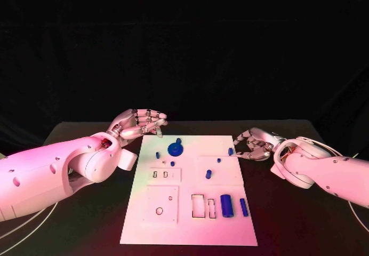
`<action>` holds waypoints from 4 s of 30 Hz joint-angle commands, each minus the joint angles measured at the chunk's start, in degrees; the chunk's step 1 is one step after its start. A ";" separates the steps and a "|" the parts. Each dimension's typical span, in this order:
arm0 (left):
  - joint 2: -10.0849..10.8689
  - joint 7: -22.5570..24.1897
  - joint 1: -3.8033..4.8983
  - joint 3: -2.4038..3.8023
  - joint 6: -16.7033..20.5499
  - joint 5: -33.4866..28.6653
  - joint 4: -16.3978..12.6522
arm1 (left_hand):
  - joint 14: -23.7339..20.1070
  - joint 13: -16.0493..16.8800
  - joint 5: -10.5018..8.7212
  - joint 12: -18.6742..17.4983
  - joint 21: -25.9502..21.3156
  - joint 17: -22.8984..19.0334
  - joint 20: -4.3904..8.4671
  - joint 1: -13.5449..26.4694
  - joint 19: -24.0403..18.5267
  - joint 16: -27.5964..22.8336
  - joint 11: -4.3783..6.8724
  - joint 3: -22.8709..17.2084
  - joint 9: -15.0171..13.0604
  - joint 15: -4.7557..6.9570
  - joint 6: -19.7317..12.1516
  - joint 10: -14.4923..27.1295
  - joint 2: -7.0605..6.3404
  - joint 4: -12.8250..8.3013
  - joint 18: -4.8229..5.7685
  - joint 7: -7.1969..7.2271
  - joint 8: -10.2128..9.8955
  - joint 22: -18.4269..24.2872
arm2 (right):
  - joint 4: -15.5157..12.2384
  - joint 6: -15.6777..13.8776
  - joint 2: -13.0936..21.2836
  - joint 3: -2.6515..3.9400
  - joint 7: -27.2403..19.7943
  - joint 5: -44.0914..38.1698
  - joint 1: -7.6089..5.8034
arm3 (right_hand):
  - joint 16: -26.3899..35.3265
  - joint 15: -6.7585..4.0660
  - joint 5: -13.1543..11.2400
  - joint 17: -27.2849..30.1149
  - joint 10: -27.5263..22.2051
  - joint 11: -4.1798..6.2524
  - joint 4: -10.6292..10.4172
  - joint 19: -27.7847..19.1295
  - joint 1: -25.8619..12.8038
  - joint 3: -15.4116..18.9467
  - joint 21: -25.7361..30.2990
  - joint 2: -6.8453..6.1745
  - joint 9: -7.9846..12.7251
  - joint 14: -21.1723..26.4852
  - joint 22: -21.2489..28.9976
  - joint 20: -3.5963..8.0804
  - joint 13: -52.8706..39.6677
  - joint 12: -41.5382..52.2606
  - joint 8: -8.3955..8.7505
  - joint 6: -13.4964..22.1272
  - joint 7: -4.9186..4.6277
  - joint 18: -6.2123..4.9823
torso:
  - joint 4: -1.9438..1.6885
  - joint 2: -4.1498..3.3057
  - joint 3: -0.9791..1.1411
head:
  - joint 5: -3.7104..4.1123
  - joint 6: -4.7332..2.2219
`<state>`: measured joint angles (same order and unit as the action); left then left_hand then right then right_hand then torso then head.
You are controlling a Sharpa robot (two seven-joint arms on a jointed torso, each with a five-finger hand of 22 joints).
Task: Assemble the parts on the task board
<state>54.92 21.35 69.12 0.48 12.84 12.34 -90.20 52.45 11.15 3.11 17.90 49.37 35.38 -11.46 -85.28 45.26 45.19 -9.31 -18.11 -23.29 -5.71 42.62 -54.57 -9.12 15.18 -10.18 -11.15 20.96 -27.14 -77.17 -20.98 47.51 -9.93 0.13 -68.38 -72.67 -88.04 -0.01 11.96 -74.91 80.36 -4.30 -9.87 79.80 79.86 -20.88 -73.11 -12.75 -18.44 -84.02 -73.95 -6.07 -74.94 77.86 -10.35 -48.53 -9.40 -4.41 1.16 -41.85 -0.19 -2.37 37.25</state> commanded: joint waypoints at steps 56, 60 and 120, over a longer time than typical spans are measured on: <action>0.10 0.28 0.01 0.03 -0.95 -0.10 -0.24 | 1.33 -0.23 -0.25 0.21 0.89 -0.11 0.39 -0.47 1.82 0.12 0.25 0.36 0.02 0.38 0.22 0.20 0.06 0.07 -0.39 -1.69 0.10 -0.22 | 3.48 1.61 -4.66 0.00 2.59 -2.72 1.10 | -0.11 -1.58 -0.19 -10.34 1.37 1.10 0.39 0.76 -0.27 -2.78 -0.34 2.19 -1.16 -4.92 -1.03 1.45 -2.52 1.25 -2.04 -6.21 1.47 0.18 | 0.01 0.05 0.06 | -0.43 0.83; 0.13 0.26 0.01 0.03 -0.93 -0.10 -0.25 | 1.33 -0.23 -0.25 0.21 0.89 -0.11 0.39 -0.47 1.82 0.12 0.25 0.36 0.02 0.38 0.22 0.20 0.06 0.07 -0.39 -1.69 0.10 -0.22 | 3.53 1.58 -4.68 0.00 2.64 -2.74 1.12 | -0.13 -1.67 -0.19 -10.40 1.41 1.20 0.42 0.80 -0.33 -2.89 -0.39 2.28 -1.25 -4.93 -1.11 1.52 -2.57 1.28 -2.25 -6.63 1.61 0.19 | 0.08 0.09 0.02 | -0.47 0.93; -0.79 -0.74 0.02 -0.12 2.33 -3.02 1.06 | 4.56 0.13 -0.24 2.12 3.76 1.82 1.09 -0.50 3.67 4.02 0.86 0.26 -0.26 1.08 1.06 -1.50 0.25 0.49 -0.38 -1.29 0.28 -1.46 | -6.43 -1.40 -21.00 -0.85 15.38 -8.51 0.83 | -0.15 -1.54 0.52 -10.47 1.41 1.63 0.12 0.86 -1.50 -3.48 -0.21 3.00 -1.54 -4.96 -1.20 1.64 -2.48 1.08 -2.80 -7.48 1.90 0.21 | 0.17 0.26 -0.06 | -2.97 2.81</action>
<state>54.14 20.26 69.11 0.33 14.31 10.80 -89.15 56.65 11.24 3.11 19.82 52.97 37.17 -10.35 -85.57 48.66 49.14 -8.49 -17.94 -23.50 -4.60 43.27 -55.83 -8.82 15.34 -10.17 -11.34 20.95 -28.59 -83.69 -24.54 26.71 -10.76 13.79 -74.64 -71.97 -88.04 -1.65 12.20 -74.95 81.89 -2.76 -9.63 80.84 78.63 -24.28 -73.50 -9.88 -19.94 -84.03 -74.94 -4.61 -74.91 78.98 -13.05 -56.07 -7.38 -4.41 1.26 -41.58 -0.29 -5.22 39.93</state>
